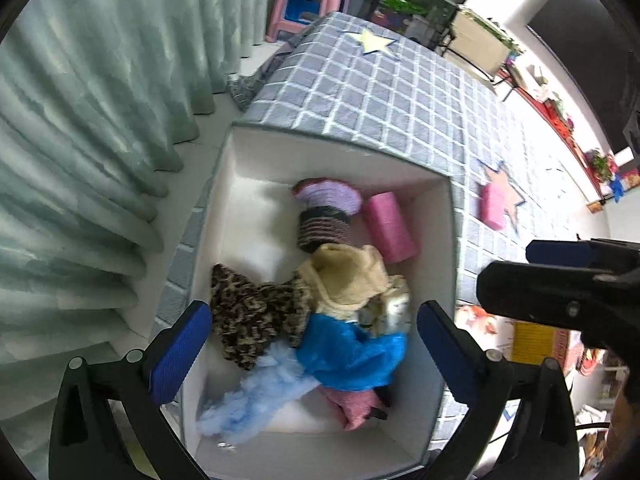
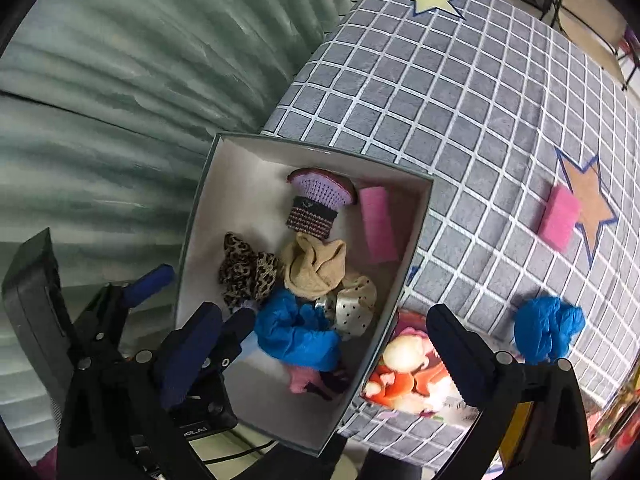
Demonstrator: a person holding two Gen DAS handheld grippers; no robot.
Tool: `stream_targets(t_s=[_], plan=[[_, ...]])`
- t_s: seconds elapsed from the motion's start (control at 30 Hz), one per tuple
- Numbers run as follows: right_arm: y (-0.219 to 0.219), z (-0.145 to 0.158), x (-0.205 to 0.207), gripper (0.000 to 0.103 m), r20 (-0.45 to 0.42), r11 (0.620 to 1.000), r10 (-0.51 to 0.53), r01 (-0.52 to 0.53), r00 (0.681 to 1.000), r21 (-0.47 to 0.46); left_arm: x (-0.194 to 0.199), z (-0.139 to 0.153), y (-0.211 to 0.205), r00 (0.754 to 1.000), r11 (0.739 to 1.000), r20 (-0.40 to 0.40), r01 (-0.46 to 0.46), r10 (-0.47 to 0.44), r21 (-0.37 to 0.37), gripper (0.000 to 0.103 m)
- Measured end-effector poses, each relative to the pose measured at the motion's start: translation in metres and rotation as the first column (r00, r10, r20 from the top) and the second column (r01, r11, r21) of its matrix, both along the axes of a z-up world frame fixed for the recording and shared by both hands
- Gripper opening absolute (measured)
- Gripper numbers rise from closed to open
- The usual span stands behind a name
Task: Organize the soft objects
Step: 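Move both tools from the box toward the pink foam and blue cloth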
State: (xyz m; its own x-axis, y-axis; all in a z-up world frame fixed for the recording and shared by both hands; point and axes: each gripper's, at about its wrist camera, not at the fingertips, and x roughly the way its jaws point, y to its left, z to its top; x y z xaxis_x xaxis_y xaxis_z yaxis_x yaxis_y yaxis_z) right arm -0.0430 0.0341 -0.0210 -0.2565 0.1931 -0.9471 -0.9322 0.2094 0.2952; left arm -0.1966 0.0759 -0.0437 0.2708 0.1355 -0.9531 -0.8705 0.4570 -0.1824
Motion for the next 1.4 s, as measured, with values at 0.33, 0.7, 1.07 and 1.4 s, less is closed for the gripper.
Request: stream_targets(t_s=[0.33,0.7,1.07,1.4], plan=[[-0.056,0.042,0.064,0.103,-0.116,0.985,-0.17,0.171,0.978,-0.001,0.071,0.03,-0.015,0.984,0.985,0.035,0.174,-0.174,0.014,0.103],[-0.129,0.035,0.193,0.103,-0.052,0.94,-0.333,0.327,0.941,-0.101,0.138,0.026,-0.045,0.957,0.956,-0.002,0.291,-0.291,-0.028,0.103],[-0.102,-0.088,0.252,0.103,-0.072,0.931,-0.26,0.23,0.963,-0.282,0.163,0.003,-0.05,0.959,0.964,-0.104,0.26,-0.265,-0.064,0.103],[-0.053,-0.173,0.228,0.103,-0.062,0.918,0.034,-0.056,0.997,-0.393,0.191,-0.025,-0.039,0.951,0.97,-0.196,0.225,-0.239,-0.094,0.103]])
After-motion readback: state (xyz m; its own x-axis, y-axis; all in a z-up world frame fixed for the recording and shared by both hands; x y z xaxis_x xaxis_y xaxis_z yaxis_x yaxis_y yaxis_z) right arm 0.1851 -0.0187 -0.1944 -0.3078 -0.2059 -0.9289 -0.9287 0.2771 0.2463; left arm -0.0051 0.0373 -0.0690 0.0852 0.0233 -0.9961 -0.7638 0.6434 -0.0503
